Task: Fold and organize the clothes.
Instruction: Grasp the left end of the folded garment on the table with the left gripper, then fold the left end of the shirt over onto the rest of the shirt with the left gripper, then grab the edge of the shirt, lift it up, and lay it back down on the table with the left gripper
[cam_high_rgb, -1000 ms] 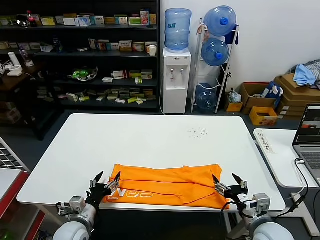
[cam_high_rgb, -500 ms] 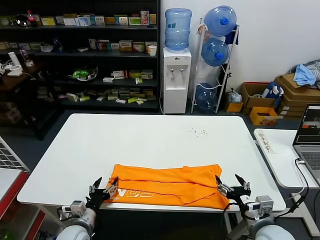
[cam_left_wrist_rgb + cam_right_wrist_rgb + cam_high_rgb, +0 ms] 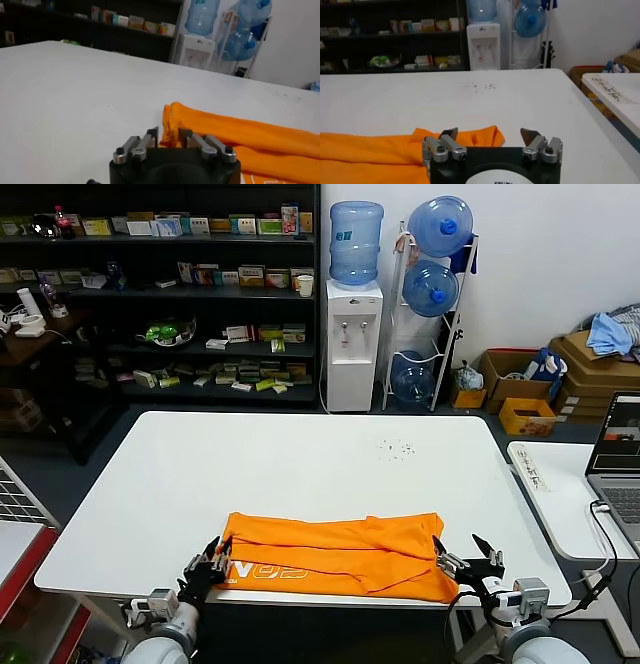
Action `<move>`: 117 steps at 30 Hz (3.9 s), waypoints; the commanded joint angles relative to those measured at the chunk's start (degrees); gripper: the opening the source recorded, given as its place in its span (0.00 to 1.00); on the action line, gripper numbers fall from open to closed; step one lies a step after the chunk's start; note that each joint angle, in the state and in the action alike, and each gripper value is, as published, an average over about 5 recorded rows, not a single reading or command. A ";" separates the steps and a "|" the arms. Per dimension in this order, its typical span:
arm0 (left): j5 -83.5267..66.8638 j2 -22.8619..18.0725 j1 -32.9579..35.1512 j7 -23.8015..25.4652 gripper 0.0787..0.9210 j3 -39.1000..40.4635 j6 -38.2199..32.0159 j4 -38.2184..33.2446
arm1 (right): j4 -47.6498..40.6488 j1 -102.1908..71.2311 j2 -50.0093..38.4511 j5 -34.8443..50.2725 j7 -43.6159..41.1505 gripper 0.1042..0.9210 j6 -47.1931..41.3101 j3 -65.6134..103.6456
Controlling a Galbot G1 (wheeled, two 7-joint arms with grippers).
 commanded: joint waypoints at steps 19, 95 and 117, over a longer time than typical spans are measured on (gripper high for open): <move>-1.19 12.48 -0.17 -3.37 0.06 -3.42 8.28 -12.06 | -1.07 3.92 0.45 0.84 0.81 0.88 0.42 -1.93; -13.33 -0.07 -4.09 -11.39 0.12 6.21 13.20 -15.77 | -7.31 8.02 7.48 -2.12 1.98 0.88 0.34 -5.54; -10.73 14.57 2.31 4.92 0.85 -11.23 5.35 -1.01 | -7.95 9.09 7.02 -1.58 1.51 0.88 0.44 -6.64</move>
